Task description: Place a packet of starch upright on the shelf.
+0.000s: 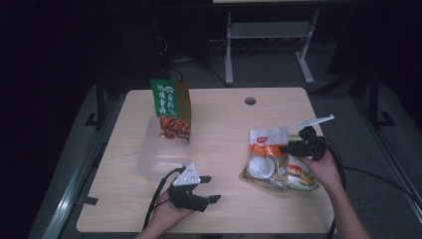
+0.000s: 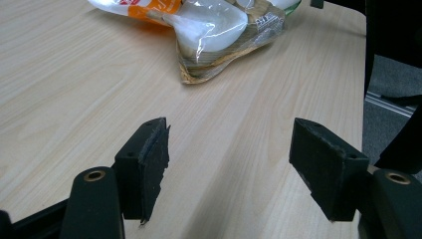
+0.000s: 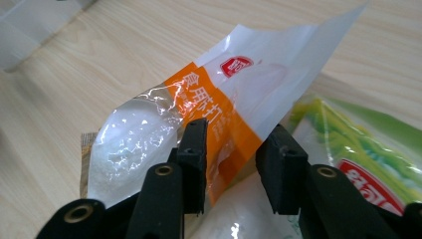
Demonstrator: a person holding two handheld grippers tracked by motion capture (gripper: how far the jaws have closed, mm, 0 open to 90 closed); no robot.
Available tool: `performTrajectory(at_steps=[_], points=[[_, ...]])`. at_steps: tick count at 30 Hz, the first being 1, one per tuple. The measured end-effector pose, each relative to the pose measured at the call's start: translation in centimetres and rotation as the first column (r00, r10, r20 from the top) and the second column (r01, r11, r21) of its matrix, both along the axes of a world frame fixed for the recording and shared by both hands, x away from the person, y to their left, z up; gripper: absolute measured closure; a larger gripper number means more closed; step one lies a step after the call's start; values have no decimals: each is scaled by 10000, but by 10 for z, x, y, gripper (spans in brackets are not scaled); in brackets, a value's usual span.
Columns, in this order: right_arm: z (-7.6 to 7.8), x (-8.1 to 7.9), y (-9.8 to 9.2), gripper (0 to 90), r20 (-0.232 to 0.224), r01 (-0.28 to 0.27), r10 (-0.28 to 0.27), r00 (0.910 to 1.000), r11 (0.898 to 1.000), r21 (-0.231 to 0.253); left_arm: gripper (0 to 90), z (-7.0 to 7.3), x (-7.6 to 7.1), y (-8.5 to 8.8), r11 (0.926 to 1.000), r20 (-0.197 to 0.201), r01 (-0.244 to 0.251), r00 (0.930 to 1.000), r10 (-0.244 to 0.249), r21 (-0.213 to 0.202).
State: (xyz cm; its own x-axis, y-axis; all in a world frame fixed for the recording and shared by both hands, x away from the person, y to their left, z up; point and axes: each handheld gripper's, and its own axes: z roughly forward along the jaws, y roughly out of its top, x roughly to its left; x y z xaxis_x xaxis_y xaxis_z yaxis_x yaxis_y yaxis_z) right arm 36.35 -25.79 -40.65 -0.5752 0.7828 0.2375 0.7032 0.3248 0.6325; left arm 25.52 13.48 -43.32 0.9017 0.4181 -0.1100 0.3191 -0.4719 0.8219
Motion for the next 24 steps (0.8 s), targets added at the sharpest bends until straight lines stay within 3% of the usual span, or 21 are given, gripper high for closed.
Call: performTrajectory(at_steps=[4, 8, 10, 18, 23, 24], points=[[-8, 4, 6, 746, -395, -185, 188, 9990, 9998, 87, 315, 0, 1, 1, 10000, -27, -16, 10000, 16, 12], [-15, 6, 9, 867, -727, -513, 559, 9958, 9966, 640, 314, -1, 2, 1, 10000, -35, -15, 10000, 15, -14], [-14, 4, 12, 887, -709, -640, 676, 9952, 9966, 519, 314, -1, 2, 1, 10000, -32, -22, 10000, 22, -25], [-4, -8, 16, 895, -171, -963, 979, 9950, 9922, 792, 313, -1, 2, -2, 10000, -24, -47, 10000, 47, 9], [5, -20, 19, 896, 580, -1368, 1312, 9897, 9850, 1053, 310, 0, 1, -7, 9999, 120, 83, 9999, -84, 126], [7, -22, 20, 897, 737, -1471, 1394, 9875, 9828, 1113, 310, 1, 2, -9, 9999, -19, 51, 10000, -51, 97]])
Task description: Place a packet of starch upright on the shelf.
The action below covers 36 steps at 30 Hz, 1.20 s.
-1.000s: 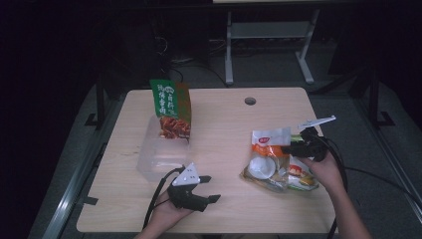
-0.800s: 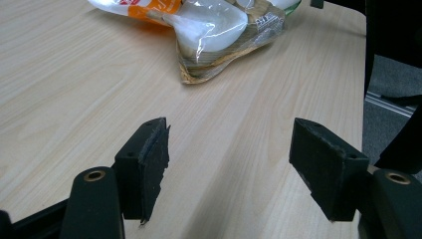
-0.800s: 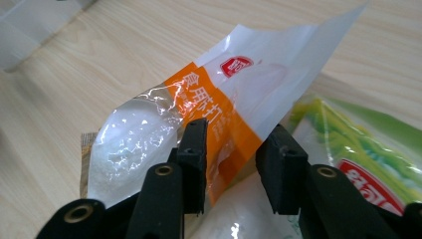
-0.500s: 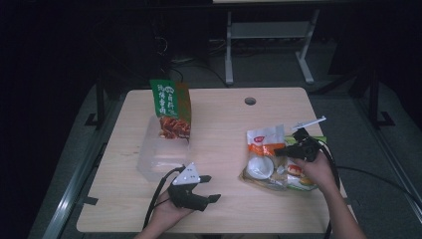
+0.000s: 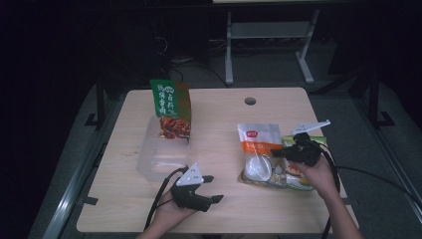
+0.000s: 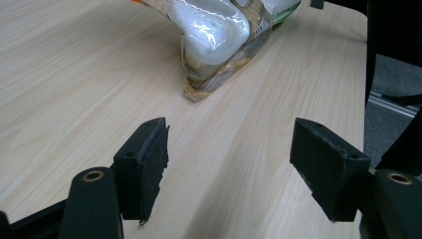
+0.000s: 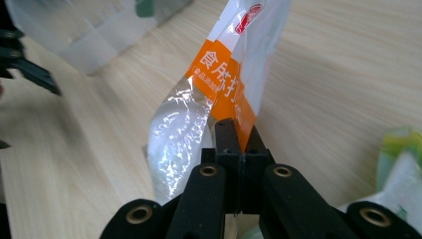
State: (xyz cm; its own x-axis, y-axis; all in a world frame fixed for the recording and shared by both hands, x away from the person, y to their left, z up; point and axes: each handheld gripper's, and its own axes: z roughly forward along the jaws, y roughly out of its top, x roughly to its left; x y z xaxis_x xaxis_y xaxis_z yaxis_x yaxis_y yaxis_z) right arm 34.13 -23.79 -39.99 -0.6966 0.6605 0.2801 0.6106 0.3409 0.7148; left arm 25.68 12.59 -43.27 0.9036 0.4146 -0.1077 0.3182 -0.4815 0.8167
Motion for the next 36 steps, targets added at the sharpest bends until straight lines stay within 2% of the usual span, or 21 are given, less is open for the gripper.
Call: performTrajectory(at_steps=[4, 8, 13, 19, 23, 26, 28, 29, 33, 36], points=[[3, -10, 1, 896, 466, -251, 239, 9986, 9994, 254, 311, 0, 5, -7, 9999, -167, 1, 9999, -3, -101], [4, -23, 1, 896, 1052, -508, 445, 9935, 9970, 578, 313, 2, 10, -17, 9999, -235, 87, 9997, -90, -110], [3, -36, 2, 897, 1476, -604, 477, 9879, 9947, 827, 328, 2, 21, -34, 9998, -370, 152, 9992, -156, -90], [1, -43, 5, 896, 1746, -1070, 904, 9805, 9903, 881, 367, 1, 40, -49, 9998, -599, 39, 9982, -51, -215], [1, -46, 7, 896, 1917, -1235, 1050, 9758, 9885, 870, 406, -2, 52, -57, 9992, -852, -244, 9961, 217, -305], [1, -48, 11, 896, 2078, -1341, 1154, 9713, 9879, 781, 433, -6, 60, -61, 9987, -1304, -322, 9911, 269, -391], [1, -49, 13, 896, 2109, -1442, 1251, 9695, 9865, 782, 473, -9, 65, -63, 9986, -1682, -272, 9856, 191, -459], [0, -49, 14, 896, 2132, -1465, 1261, 9688, 9858, 826, 494, -10, 66, -63, 9984, -1722, -215, 9850, 121, -530], [-1, -49, 19, 896, 2194, -1674, 1468, 9645, 9828, 785, 626, -11, 66, -65, 9972, -1682, -94, 9857, -33, -748], [-1, -49, 23, 896, 2161, -1684, 1495, 9649, 9831, 718, 728, -10, 66, -64, 9968, -1690, -111, 9856, -26, -796]])
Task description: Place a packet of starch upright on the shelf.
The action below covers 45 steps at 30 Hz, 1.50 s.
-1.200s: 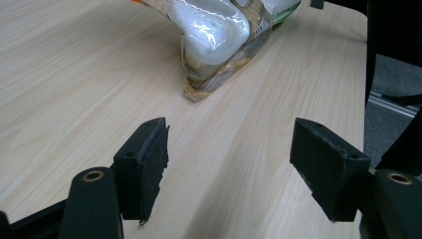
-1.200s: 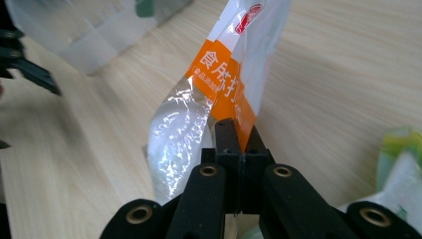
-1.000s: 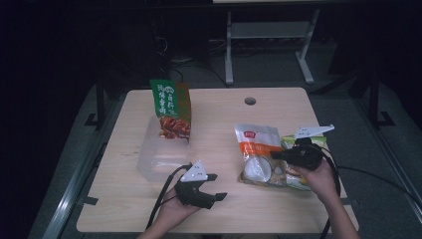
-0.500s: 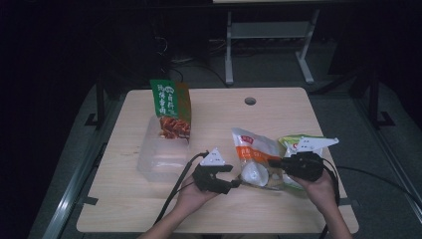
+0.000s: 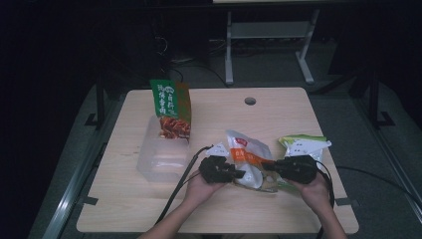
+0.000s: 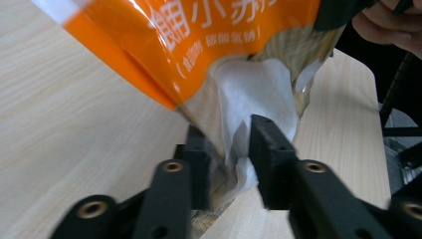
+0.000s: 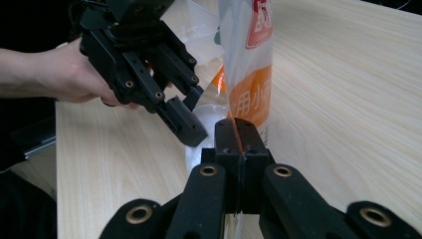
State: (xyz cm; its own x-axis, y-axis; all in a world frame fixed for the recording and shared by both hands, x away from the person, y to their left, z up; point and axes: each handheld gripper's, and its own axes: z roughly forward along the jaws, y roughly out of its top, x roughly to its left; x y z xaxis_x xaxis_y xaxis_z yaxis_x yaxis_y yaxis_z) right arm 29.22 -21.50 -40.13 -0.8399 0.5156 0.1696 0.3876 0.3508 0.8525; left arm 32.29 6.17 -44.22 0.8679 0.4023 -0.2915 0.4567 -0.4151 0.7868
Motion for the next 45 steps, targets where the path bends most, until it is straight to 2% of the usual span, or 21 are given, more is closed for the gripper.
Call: performTrajectory(at_steps=[2, 5, 8, 19, 22, 24, 29, 30, 32, 34, 37, 39, 43, 45], points=[[-1, 1, 1, 896, -14, 60, -60, 10000, 10000, -28, 780, 1, 0, 1, 10000, -20, -24, 10000, 24, 5], [-2, 3, 2, 896, -58, 157, -157, 9999, 9999, -9, 855, 4, -2, 1, 9998, 287, -125, 9995, 121, 135], [-3, 3, 3, 896, -129, 241, -241, 9996, 9997, 50, 877, 7, -5, 2, 9990, 504, -233, 9985, 214, 380], [-2, 4, 15, 885, -17, 425, -425, 9991, 9988, -231, 898, 10, -13, 8, 9953, 1205, -584, 9915, 488, 773], [-2, 6, 20, 797, -142, 354, -360, 9993, 9987, -374, 900, 9, -15, 10, 9957, 1229, -623, 9910, 535, 686], [-3, 8, 26, 748, -235, 395, -411, 9989, 9971, -657, 900, 9, -17, 10, 9957, 1323, -621, 9898, 527, 683], [-5, 11, 37, 757, -369, 267, -303, 9989, 9953, -929, 900, 9, -20, 11, 9955, 1474, -578, 9880, 462, 752], [-5, 11, 38, 788, -430, 239, -280, 9987, 9954, -930, 899, 9, -21, 12, 9958, 1488, -558, 9879, 444, 732], [-6, 11, 39, 847, -380, 233, -272, 9989, 9947, -1005, 892, 8, -20, 14, 9965, 1388, -540, 9893, 447, 637], [-5, 11, 37, 879, -527, 126, -172, 9985, 9963, -854, 874, 9, -20, 16, 9972, 1240, -464, 9915, 387, 592], [-6, 11, 33, 893, -640, 151, -187, 9978, 9983, -566, 806, 9, -21, 20, 9968, 1147, -418, 9928, 338, 684], [-6, 9, 32, 895, -639, 138, -167, 9978, 9989, -457, 782, 10, -23, 23, 9959, 1227, -355, 9921, 251, 835], [-2, 5, 32, 898, -459, 73, -95, 9989, 9988, -482, 713, 12, -29, 29, 9955, 1174, -335, 9928, 230, 886], [0, 3, 32, 898, -357, 173, -190, 9992, 9987, -489, 661, 14, -33, 32, 9949, 1311, -400, 9910, 277, 926]])
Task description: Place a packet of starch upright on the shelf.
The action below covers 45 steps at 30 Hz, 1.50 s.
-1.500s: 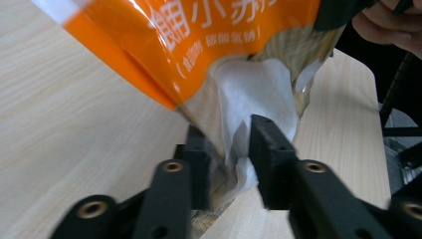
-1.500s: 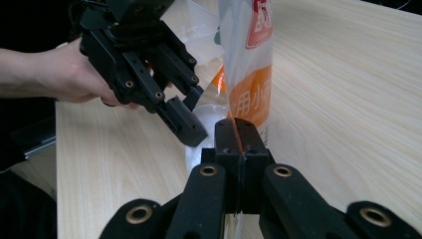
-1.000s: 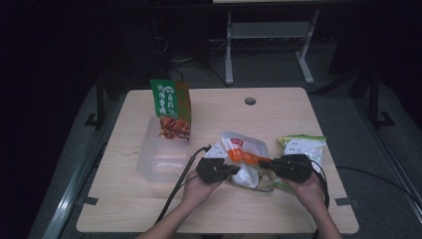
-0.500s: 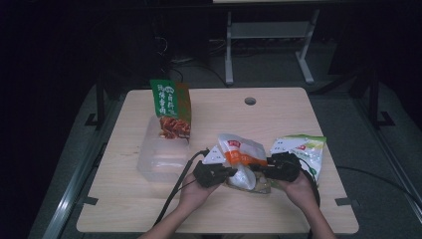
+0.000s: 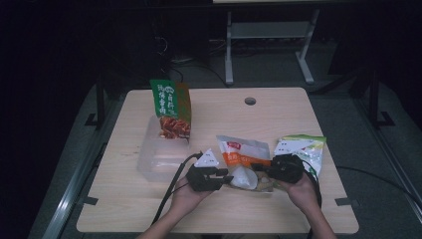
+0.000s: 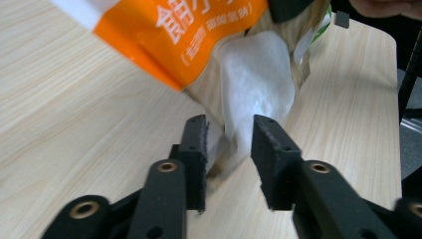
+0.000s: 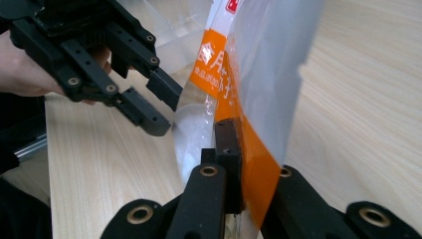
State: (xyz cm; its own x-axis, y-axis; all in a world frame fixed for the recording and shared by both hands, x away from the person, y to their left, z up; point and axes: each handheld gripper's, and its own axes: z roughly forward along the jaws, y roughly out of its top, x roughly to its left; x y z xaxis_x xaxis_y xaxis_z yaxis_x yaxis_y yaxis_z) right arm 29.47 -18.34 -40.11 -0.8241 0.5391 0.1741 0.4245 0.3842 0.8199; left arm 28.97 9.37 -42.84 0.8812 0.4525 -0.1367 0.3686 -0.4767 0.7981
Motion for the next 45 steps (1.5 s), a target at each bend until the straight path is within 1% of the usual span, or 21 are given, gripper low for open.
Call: performTrajectory(at_steps=[2, 4, 5, 10, 12, 13, 14, 16, 19, 22, 24, 26, 27, 28, 31, 35, 37, 40, 41, 43, 45], points=[[3, -3, -1, 899, 193, 50, -50, 9998, 10000, -23, 619, 1, -4, 3, 9999, 106, 81, 9999, -82, 103], [6, -5, -2, 899, 258, 102, -102, 9996, 9999, 24, 583, 0, -9, 6, 9998, 151, 145, 9998, -147, 158], [8, -6, -3, 899, 317, 135, -136, 9994, 9999, 28, 580, -1, -12, 6, 9998, 114, 172, 9998, -173, 118], [14, -7, -3, 899, 557, 236, -236, 9982, 9997, 3, 549, -4, -24, 13, 9990, 96, 389, 9992, -391, 217], [17, -7, -3, 900, 590, 238, -240, 9980, 9997, 50, 519, -5, -29, 17, 9993, 142, 329, 9993, -332, 195], [19, -6, -3, 900, 588, 235, -240, 9980, 9997, 96, 516, -5, -32, 19, 9993, 90, 353, 9993, -355, 140], [20, -6, -3, 900, 570, 270, -276, 9980, 9996, 118, 512, -5, -34, 22, 9989, 151, 414, 9990, -418, 231], [23, -4, -1, 900, 586, 291, -301, 9978, 9994, 163, 502, -5, -37, 27, 9992, 143, 358, 9992, -360, 163], [27, -1, 3, 900, 549, 290, -298, 9980, 9995, 158, 485, -6, -41, 33, 9989, 182, 357, 9992, -363, 292], [31, 5, 8, 900, 523, 213, -227, 9984, 9994, 275, 458, -7, -43, 38, 9994, 146, 279, 9995, -282, 208], [35, 9, 13, 900, 504, 146, -166, 9986, 9992, 382, 440, -7, -45, 40, 9995, 186, 281, 9994, -283, 109], [40, 14, 20, 899, 490, 55, -75, 9988, 9991, 413, 428, -7, -46, 41, 9994, 268, 324, 9991, -328, 156], [42, 17, 24, 900, 520, 15, -34, 9986, 9993, 363, 421, -6, -46, 41, 9991, 385, 381, 9985, -388, 176], [45, 19, 28, 900, 547, -39, 18, 9985, 9993, 380, 416, -6, -47, 41, 9993, 335, 354, 9988, -356, 73], [53, 26, 39, 900, 565, -178, 152, 9983, 9988, 467, 412, -4, -49, 41, 9992, 398, 390, 9985, -388, -29], [63, 35, 54, 900, 575, -380, 349, 9977, 9978, 541, 401, -3, -52, 42, 9990, 542, 451, 9975, -453, 52], [66, 40, 62, 900, 530, -480, 449, 9976, 9970, 606, 396, -3, -53, 42, 9990, 567, 451, 9974, -451, 14], [71, 46, 74, 900, 514, -649, 613, 9968, 9953, 720, 390, -3, -55, 42, 9985, 586, 545, 9968, -548, 59], [72, 48, 77, 900, 513, -684, 644, 9966, 9944, 810, 391, -3, -54, 42, 9978, 687, 652, 9955, -659, 120], [77, 52, 84, 900, 540, -777, 730, 9959, 9929, 902, 391, -4, -55, 41, 9975, 591, 693, 9958, -700, 132], [81, 56, 93, 900, 517, -884, 839, 9951, 9919, 916, 391, -5, -54, 40, 9971, 670, 757, 9948, -763, 116]])
